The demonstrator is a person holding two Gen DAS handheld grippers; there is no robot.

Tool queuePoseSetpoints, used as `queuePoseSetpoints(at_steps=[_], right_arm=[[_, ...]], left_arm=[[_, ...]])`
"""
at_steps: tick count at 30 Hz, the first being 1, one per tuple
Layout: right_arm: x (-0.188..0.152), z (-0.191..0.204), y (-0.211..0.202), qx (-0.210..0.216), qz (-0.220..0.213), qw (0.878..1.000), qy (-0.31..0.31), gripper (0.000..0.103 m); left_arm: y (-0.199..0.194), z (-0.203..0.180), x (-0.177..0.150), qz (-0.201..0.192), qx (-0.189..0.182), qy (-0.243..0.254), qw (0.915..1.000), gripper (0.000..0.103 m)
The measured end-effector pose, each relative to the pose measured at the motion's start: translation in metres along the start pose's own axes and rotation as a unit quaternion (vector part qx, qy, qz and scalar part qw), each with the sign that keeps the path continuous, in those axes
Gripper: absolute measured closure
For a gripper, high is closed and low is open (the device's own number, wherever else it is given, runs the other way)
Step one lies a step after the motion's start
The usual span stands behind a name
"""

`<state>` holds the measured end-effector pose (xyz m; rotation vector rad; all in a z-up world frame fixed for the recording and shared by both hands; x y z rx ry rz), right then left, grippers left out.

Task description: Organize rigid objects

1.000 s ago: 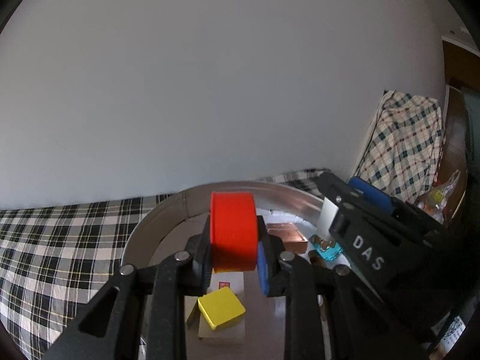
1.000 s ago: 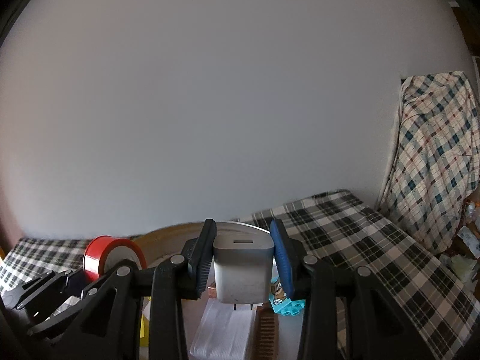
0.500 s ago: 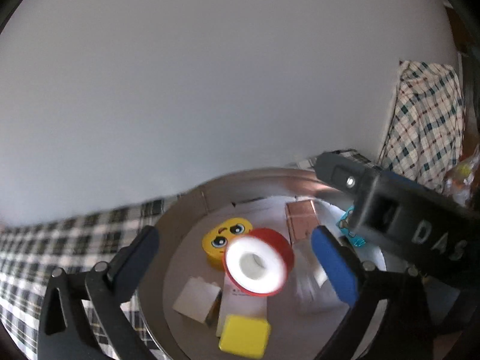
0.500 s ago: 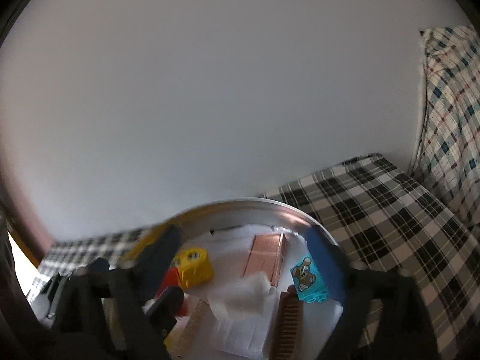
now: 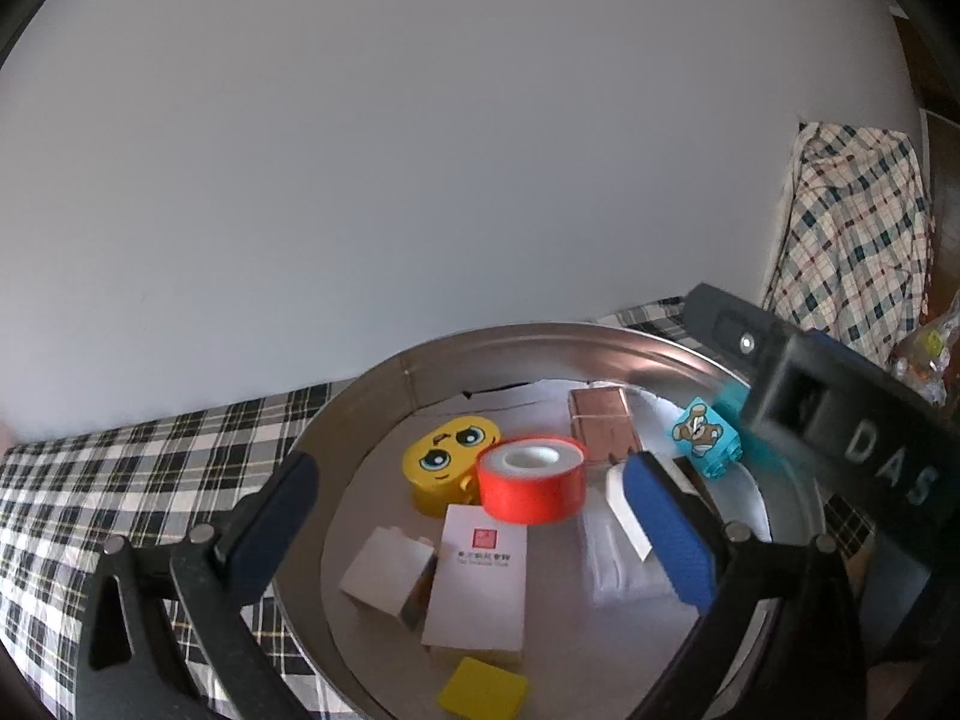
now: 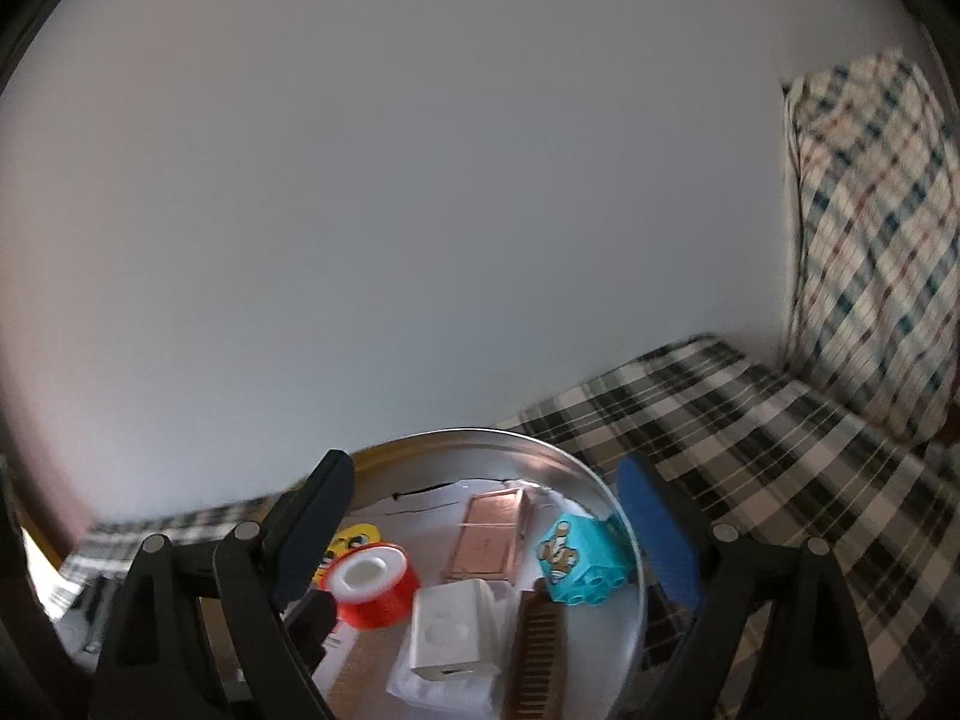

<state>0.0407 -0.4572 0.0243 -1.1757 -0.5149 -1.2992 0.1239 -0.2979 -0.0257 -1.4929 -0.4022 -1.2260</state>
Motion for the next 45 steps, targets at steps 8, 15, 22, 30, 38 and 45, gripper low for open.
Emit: queuePoseSetpoints(at_steps=[8, 15, 22, 30, 38, 45], right_arm=[[-0.004, -0.002, -0.016, -0.039, -0.063, 0.997, -0.028, 0.012], [-0.007, 0.004, -0.023, -0.059, -0.105, 0.990, -0.075, 0.012], [-0.011, 0.014, -0.037, -0.071, -0.142, 0.981, -0.114, 0.012], [-0.012, 0.005, -0.066, -0.069, -0.173, 0.978, -0.095, 0.012], [-0.016, 0.007, -0.087, -0.070, -0.192, 0.974, -0.100, 0.007], [-0.022, 0.006, -0.101, -0.074, -0.194, 0.973, -0.101, 0.006]], left_arm=[[-0.012, 0.014, -0.006, -0.040, 0.032, -0.023, 0.9984, 0.000], [-0.014, 0.031, -0.012, -0.054, 0.057, -0.058, 0.9952, 0.000], [-0.019, 0.035, -0.017, -0.067, 0.072, -0.056, 0.9936, 0.000], [-0.036, 0.035, -0.023, -0.081, 0.072, -0.056, 0.9926, 0.000], [-0.056, 0.028, -0.030, -0.091, 0.066, -0.050, 0.9924, 0.000], [-0.071, 0.023, -0.035, -0.102, 0.061, -0.041, 0.9920, 0.000]])
Point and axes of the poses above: each gripper's, at about its wrist camera, not at the fingertips, and y roughly the way its jaws point, z to its left, x to its top, the point moved 6 cm from there along y, roughly the way its jaws point, and after that the axes turned 7 degrees about y, right-handed, at the moved point
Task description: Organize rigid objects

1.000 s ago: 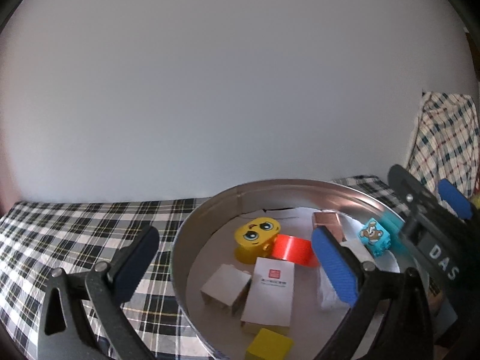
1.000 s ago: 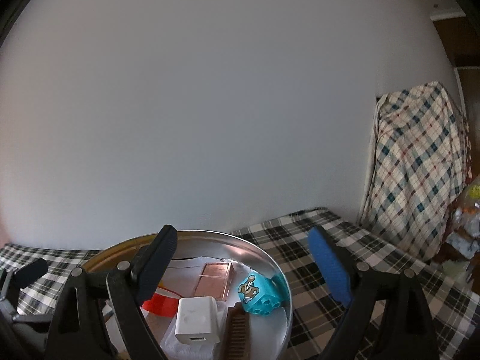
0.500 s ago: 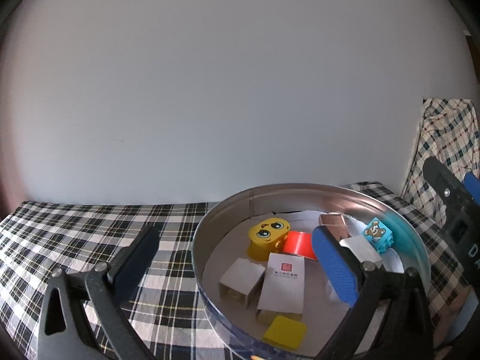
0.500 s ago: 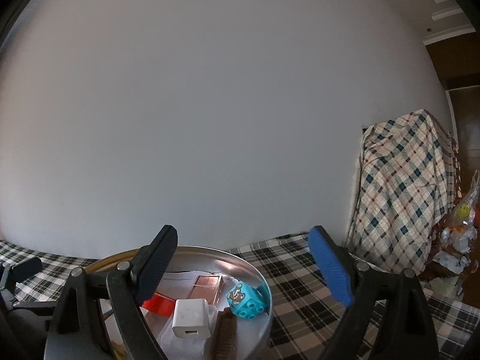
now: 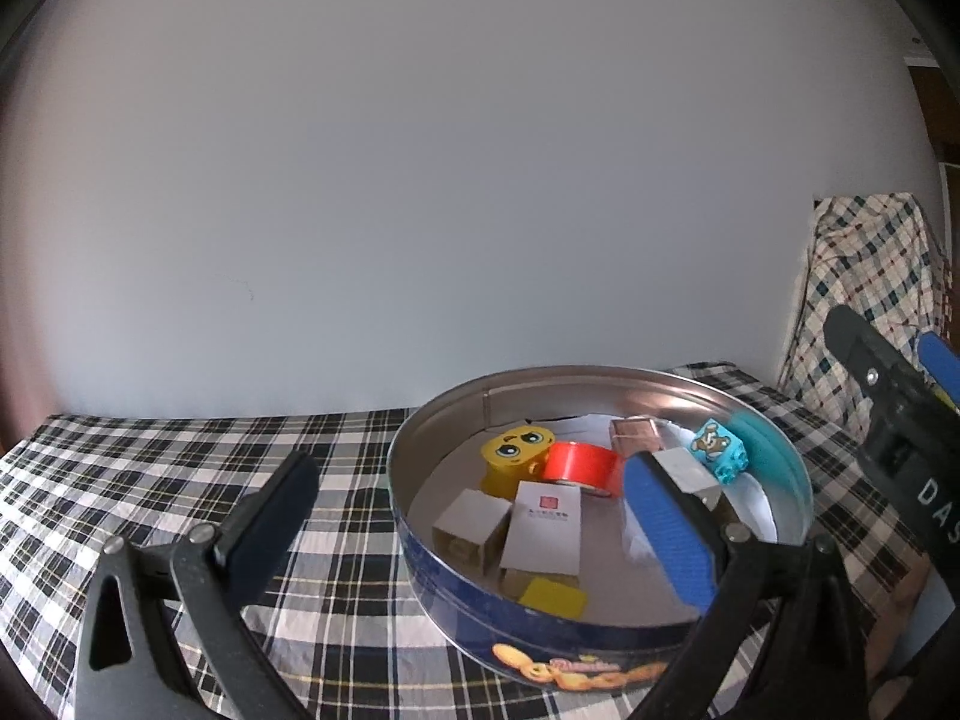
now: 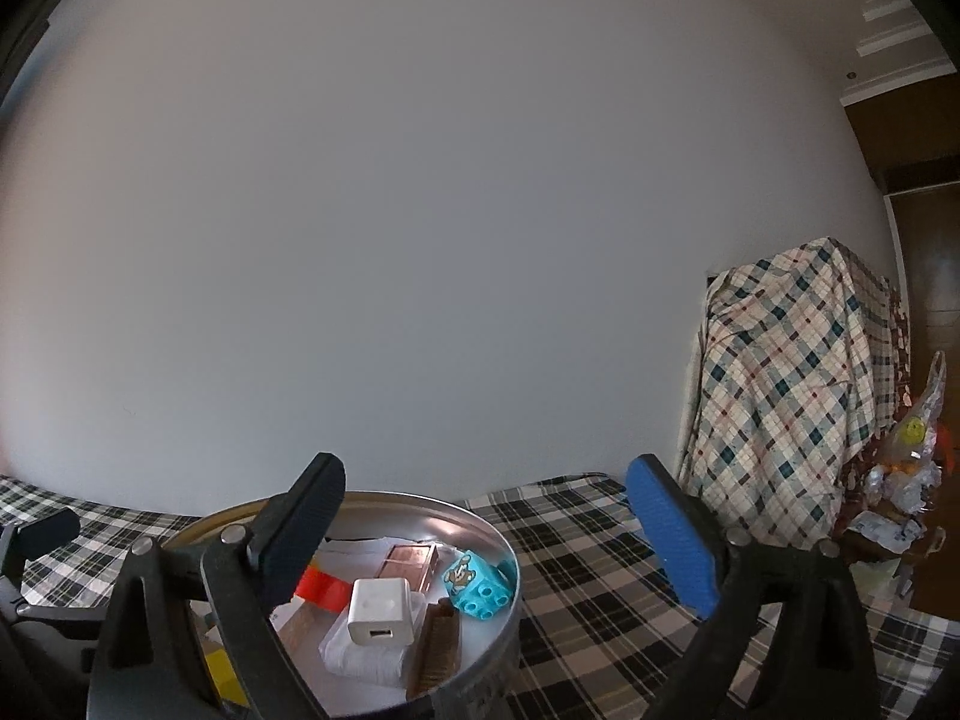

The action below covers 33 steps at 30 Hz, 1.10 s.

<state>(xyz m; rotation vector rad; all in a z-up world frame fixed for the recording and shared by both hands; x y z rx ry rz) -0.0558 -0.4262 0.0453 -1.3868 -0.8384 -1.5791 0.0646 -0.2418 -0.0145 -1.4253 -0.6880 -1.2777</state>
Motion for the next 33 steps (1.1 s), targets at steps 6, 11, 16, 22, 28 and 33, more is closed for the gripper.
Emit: queuePoseSetpoints(at_steps=[6, 11, 16, 22, 28, 33], right_arm=[[0.002, -0.004, -0.021, -0.007, -0.011, 1.000, 0.006, 0.004], [0.005, -0.006, -0.036, -0.010, -0.025, 1.000, 0.005, 0.004], [0.007, -0.013, -0.042, -0.017, -0.031, 0.999, 0.021, 0.003], [0.009, -0.013, -0.044, -0.015, -0.036, 0.999, 0.020, 0.003], [0.010, -0.009, -0.049, -0.013, -0.048, 0.999, 0.013, 0.003], [0.013, -0.014, -0.059, -0.016, -0.067, 0.997, 0.023, 0.001]], left_arm=[[-0.009, 0.000, -0.003, -0.006, -0.002, 0.004, 1.0000, 0.000], [-0.016, 0.002, -0.005, -0.009, -0.001, -0.002, 1.0000, 0.000], [-0.023, 0.001, -0.005, -0.014, 0.001, -0.001, 0.9999, 0.000], [-0.026, -0.002, -0.005, -0.018, -0.001, 0.004, 0.9998, 0.000], [-0.028, -0.003, -0.004, -0.021, 0.003, 0.004, 0.9998, 0.000], [-0.028, -0.002, -0.004, -0.021, 0.006, 0.004, 0.9998, 0.000]])
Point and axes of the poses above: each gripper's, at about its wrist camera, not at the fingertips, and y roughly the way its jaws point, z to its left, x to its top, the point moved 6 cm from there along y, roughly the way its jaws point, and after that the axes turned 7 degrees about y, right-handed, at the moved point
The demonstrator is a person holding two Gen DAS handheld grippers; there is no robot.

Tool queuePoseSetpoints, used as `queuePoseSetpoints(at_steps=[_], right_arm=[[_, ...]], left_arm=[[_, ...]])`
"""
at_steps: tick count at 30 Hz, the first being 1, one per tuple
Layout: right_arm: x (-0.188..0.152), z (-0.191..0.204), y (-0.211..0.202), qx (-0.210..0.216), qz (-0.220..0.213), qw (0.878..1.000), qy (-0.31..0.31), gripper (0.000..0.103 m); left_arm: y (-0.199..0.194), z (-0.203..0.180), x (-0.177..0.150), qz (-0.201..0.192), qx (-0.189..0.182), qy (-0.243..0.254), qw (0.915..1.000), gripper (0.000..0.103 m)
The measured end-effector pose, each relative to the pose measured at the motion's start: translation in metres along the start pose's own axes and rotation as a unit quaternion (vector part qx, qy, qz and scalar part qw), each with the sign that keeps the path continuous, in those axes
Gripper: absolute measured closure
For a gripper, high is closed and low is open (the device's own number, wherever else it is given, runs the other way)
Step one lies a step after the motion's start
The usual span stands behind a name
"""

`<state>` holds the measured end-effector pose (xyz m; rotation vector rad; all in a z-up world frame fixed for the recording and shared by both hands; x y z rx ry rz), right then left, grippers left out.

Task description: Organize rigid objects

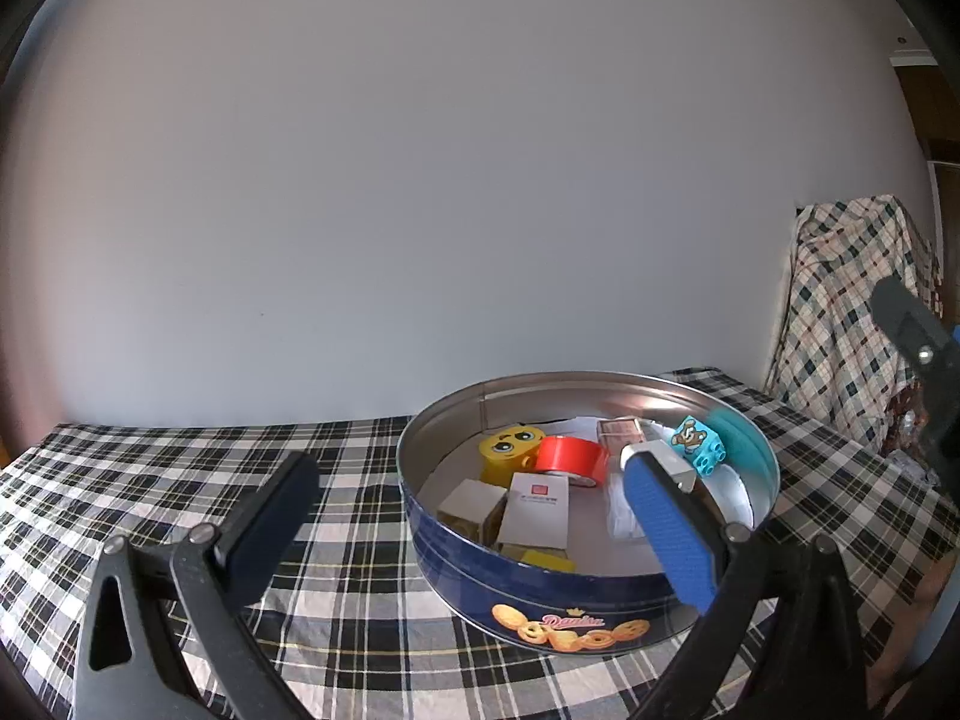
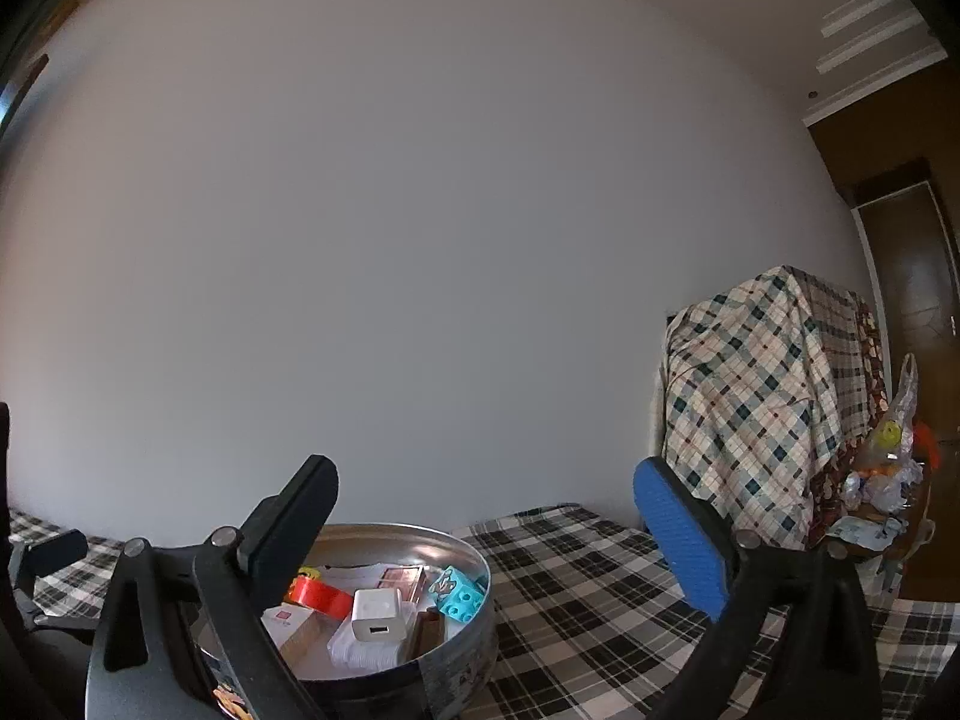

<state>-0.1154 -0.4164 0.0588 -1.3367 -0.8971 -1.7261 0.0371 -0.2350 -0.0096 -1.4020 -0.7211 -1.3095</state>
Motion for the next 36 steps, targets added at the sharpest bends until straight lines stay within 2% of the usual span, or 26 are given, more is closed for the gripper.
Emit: queuePoseSetpoints(at_steps=[10, 14, 22, 25, 36], right_arm=[[0.003, 0.000, -0.005, -0.001, -0.007, 1.000, 0.001, 0.001], [0.004, 0.003, -0.005, 0.002, -0.010, 1.000, -0.005, 0.001], [0.004, 0.005, -0.005, 0.004, -0.012, 1.000, -0.008, 0.001], [0.004, 0.005, -0.005, 0.003, -0.011, 1.000, -0.007, 0.001], [0.003, 0.003, -0.004, -0.001, -0.006, 1.000, -0.005, 0.001]], left_arm=[[-0.004, -0.003, 0.002, -0.007, -0.002, 0.003, 1.0000, 0.000], [-0.006, -0.005, 0.003, -0.010, 0.019, 0.011, 0.9997, 0.000], [-0.009, -0.014, 0.005, -0.013, 0.026, 0.023, 0.9993, 0.000], [-0.008, -0.016, 0.002, 0.003, 0.036, 0.029, 0.9989, 0.000], [-0.001, -0.007, -0.004, 0.023, 0.020, 0.002, 0.9996, 0.000]])
Point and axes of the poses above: each gripper's, at about its wrist camera, not at the fingertips, and y roughly the way its jaws point, z to its left, x to its top, the point moved 6 cm from there along y, roughly the way its jaws point, and after that the axes turned 7 degrees about y, right-handed, at the moved point
